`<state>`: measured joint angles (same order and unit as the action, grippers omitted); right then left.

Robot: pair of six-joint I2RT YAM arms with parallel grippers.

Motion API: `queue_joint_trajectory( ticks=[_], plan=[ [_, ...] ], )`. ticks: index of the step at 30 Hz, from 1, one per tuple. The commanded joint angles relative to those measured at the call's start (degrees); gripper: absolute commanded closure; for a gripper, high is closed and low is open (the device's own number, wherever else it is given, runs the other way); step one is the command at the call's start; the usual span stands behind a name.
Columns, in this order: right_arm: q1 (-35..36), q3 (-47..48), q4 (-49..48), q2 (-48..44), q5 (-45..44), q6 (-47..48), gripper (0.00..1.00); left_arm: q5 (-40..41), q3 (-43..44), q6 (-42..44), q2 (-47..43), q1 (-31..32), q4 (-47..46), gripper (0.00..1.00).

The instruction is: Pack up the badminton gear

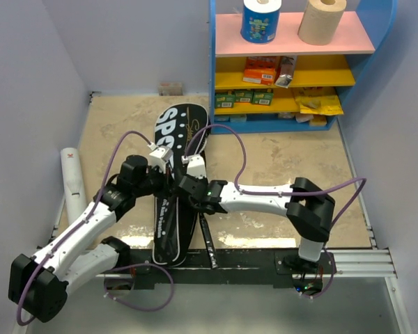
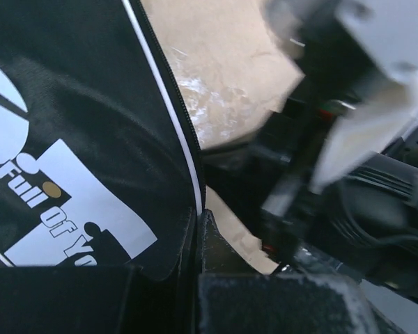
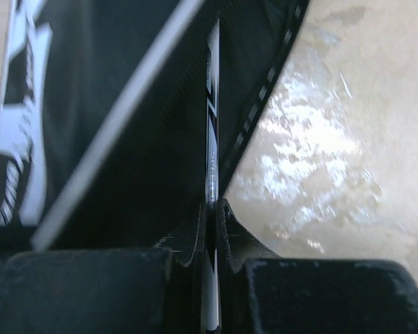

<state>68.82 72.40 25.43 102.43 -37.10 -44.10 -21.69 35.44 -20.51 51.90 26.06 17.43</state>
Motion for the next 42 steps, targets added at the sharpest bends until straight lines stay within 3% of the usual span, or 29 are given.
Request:
queue_joint_trajectory(
  ticks=[1, 5, 14, 17, 18, 21, 26, 31, 35, 42],
  plan=[
    [-3.2, 3.0, -10.9, 0.3, -2.2, 4.5, 1.0, -3.0, -0.1, -4.5, 0.2, 3.6, -6.0, 1.0],
    [-5.4, 0.6, -20.3, 0.3, 0.0, 5.9, 1.0, -3.7, -2.0, -6.8, 0.7, 5.6, -8.9, 1.0],
    [-6.6, -4.3, -31.9, 1.9, 6.3, 7.3, 1.0, -4.0, -4.4, -8.8, 1.8, 6.7, -12.5, 1.0],
    [-6.6, -9.0, -34.9, 0.1, 9.6, 6.3, 0.87, -3.4, -4.2, -8.5, 1.9, 6.7, -12.4, 1.0],
    [-6.5, -9.8, -35.1, -1.4, 10.0, 6.2, 0.78, -3.1, -4.2, -8.4, 1.9, 6.7, -12.2, 1.0],
    [-6.4, -12.8, -32.5, -5.6, 10.9, 5.7, 0.61, -2.0, -3.7, -7.5, 2.1, 6.7, -11.5, 1.0],
    [-6.4, -18.9, -24.2, -15.3, 10.6, 5.9, 0.51, -1.4, -2.8, -6.8, 3.1, 6.7, -11.5, 1.0],
    [-6.5, -24.6, -14.8, -30.9, 12.2, 4.9, 0.47, -1.2, -2.9, -6.6, 4.0, 6.7, -12.1, 1.0],
    [-6.5, -30.7, -10.7, -40.3, 20.4, 3.4, 0.48, -1.4, -2.9, -6.6, 4.3, 6.7, -12.9, 1.0],
    [-6.5, -37.4, -10.9, -46.6, 33.6, 1.5, 0.49, -2.0, -3.0, -6.7, 3.6, 6.7, -13.2, 1.0]
  ],
)
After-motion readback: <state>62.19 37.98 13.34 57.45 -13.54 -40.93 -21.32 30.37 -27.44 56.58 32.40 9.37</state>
